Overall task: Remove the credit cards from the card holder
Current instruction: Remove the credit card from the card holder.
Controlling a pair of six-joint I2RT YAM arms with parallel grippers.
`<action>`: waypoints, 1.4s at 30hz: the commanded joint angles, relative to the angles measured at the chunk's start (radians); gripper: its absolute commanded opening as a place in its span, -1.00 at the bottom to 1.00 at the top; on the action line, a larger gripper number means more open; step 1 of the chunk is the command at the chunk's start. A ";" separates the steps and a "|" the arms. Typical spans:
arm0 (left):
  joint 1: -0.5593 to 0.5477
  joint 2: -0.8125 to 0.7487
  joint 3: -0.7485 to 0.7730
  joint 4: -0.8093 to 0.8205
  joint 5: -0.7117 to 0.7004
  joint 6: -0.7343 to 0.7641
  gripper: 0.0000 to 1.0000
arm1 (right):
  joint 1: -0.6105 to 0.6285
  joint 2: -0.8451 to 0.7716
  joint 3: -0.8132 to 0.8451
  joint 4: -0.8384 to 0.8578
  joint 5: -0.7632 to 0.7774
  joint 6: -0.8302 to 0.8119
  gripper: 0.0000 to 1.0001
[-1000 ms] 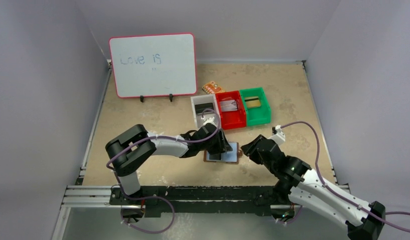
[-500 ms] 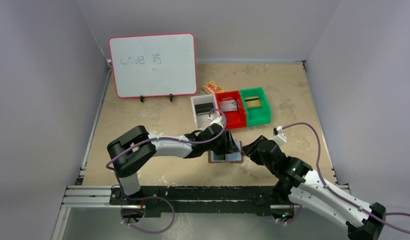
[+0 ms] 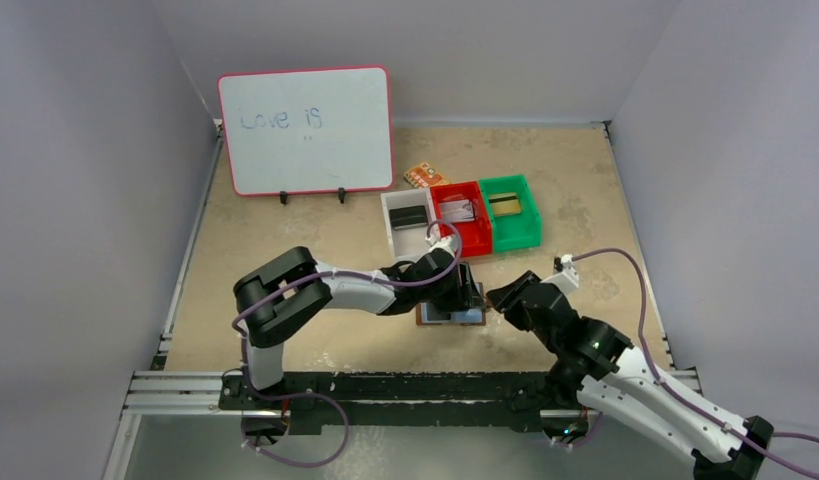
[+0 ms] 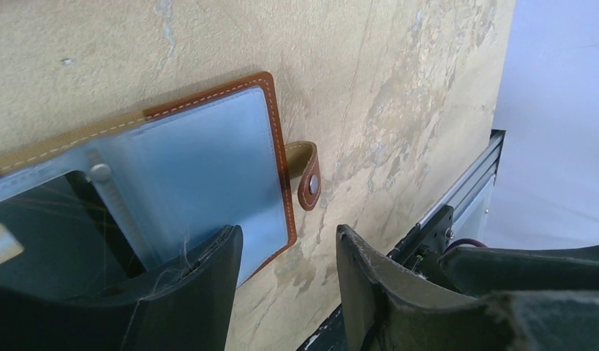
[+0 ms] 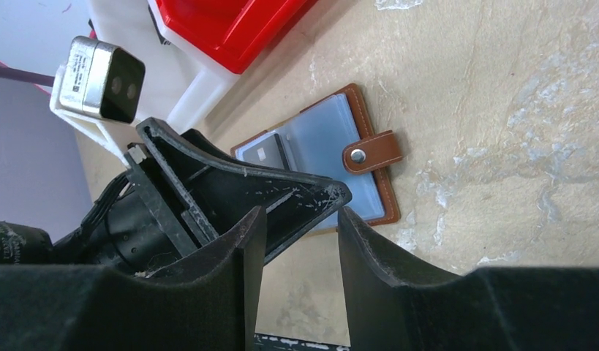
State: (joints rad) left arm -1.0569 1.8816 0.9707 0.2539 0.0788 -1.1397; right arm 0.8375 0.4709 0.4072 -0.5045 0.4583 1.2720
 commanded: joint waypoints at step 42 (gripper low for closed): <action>0.080 -0.308 -0.118 -0.300 -0.195 0.094 -0.19 | -0.291 0.798 -0.045 0.854 -0.720 -0.370 -0.35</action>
State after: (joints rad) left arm -0.9817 1.5551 0.7979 -0.1101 -0.1658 -1.0779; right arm 0.5529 1.2896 0.3428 0.3817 -0.2974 0.9382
